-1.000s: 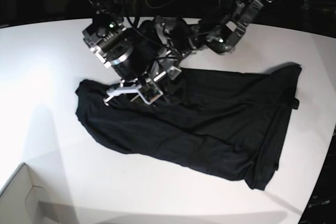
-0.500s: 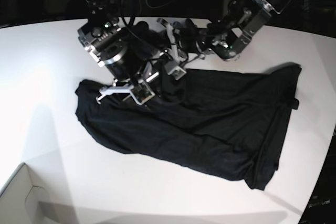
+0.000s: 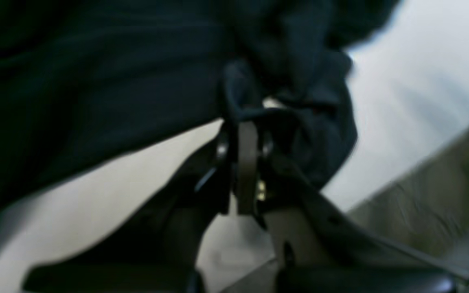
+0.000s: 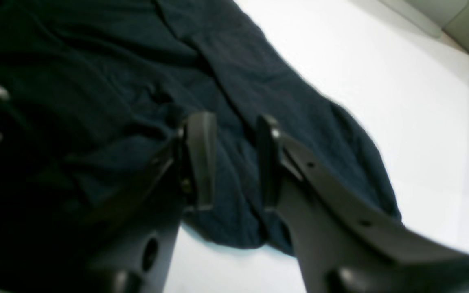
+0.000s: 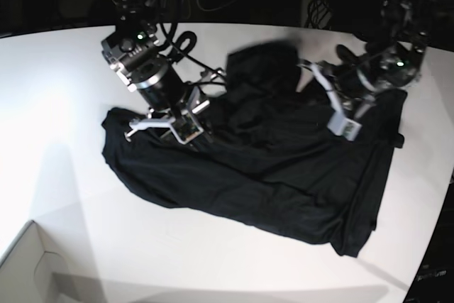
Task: Layout the t-shirt on the table in an organized manner, then fold the t-shirt properly
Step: 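Move both grippers over the shirt and grasp its edge at two points, then pull the grasped edge with both grippers to spread the shirt flat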
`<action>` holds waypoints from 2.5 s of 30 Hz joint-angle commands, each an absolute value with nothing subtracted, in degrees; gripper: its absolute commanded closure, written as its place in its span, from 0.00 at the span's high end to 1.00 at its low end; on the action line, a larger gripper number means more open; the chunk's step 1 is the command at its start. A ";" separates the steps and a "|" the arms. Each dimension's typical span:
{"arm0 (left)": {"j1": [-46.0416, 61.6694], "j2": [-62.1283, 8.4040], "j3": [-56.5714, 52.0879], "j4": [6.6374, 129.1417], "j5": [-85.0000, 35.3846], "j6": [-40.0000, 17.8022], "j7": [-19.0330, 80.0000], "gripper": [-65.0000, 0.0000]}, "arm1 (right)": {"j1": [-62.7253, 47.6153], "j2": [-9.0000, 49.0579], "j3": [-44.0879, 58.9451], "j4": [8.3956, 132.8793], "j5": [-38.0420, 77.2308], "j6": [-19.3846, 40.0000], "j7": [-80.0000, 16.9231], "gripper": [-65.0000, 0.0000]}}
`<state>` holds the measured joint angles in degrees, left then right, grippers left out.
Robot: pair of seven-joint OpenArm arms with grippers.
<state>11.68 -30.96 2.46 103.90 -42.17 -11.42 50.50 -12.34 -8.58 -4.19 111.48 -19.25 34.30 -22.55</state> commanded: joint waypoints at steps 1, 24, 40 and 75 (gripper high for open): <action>12.62 -31.87 -1.36 104.75 -42.42 -11.30 49.89 0.00 | -12.00 -9.00 -4.26 112.57 -18.51 34.07 -20.88 0.28; 20.18 -24.22 -42.33 104.48 -42.33 -11.38 49.89 0.00 | -12.97 -9.00 -4.44 101.58 -18.51 34.07 -20.88 0.50; 20.79 -22.81 -50.15 104.48 -41.89 -25.71 58.33 0.00 | -9.98 -7.69 -4.88 97.10 -18.51 34.33 -20.79 0.55; 18.07 -22.64 -49.89 94.37 -41.89 -29.67 58.59 0.00 | -2.86 -1.80 -11.82 88.75 -18.51 34.33 -20.97 0.43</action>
<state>18.35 -21.56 -49.41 93.67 -41.12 -29.41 59.77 -3.53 -1.58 -11.79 87.59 -19.14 34.50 -22.48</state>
